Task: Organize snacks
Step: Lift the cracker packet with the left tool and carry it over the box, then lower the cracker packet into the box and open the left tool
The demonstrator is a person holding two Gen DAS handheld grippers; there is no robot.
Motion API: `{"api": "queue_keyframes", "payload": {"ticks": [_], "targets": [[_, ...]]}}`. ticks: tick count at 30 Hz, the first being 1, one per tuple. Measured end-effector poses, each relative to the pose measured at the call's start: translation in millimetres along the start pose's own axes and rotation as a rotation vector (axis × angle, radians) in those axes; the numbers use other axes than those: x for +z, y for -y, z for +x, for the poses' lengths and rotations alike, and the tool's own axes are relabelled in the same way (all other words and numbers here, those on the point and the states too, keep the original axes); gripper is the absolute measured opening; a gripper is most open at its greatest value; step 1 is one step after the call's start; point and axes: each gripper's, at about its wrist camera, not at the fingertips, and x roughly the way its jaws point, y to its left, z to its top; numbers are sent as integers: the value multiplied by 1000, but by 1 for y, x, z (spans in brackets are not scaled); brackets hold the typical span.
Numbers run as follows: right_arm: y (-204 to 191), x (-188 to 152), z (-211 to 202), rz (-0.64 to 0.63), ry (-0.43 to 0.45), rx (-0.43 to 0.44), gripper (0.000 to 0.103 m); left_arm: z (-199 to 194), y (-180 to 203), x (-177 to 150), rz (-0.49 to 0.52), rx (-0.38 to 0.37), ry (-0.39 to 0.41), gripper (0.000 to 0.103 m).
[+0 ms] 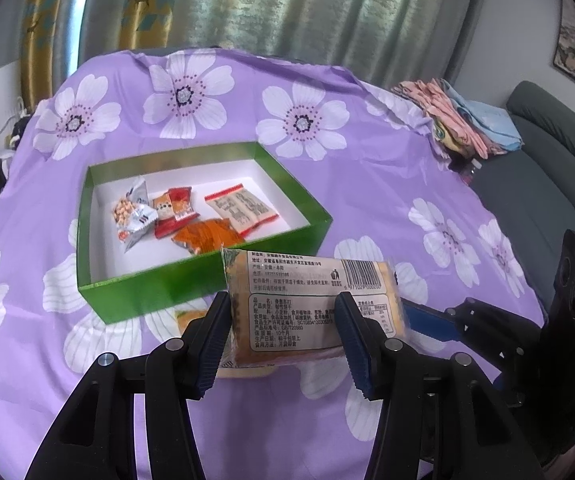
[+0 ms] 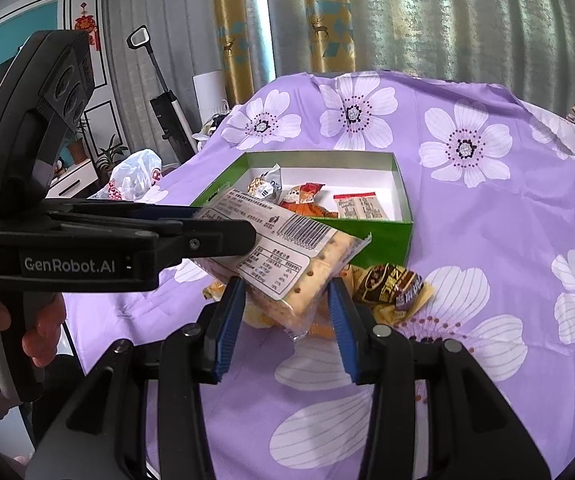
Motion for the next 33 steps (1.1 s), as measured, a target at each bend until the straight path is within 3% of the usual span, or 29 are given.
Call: {"api": "queue_keyframes", "payload": {"ticks": [19, 33], "targets": [[15, 71, 38, -53, 77, 16, 44, 10, -38, 69, -7, 19, 79, 53], [28, 91, 94, -56, 16, 38, 44, 56, -78, 83, -85, 25, 21, 53]]}}
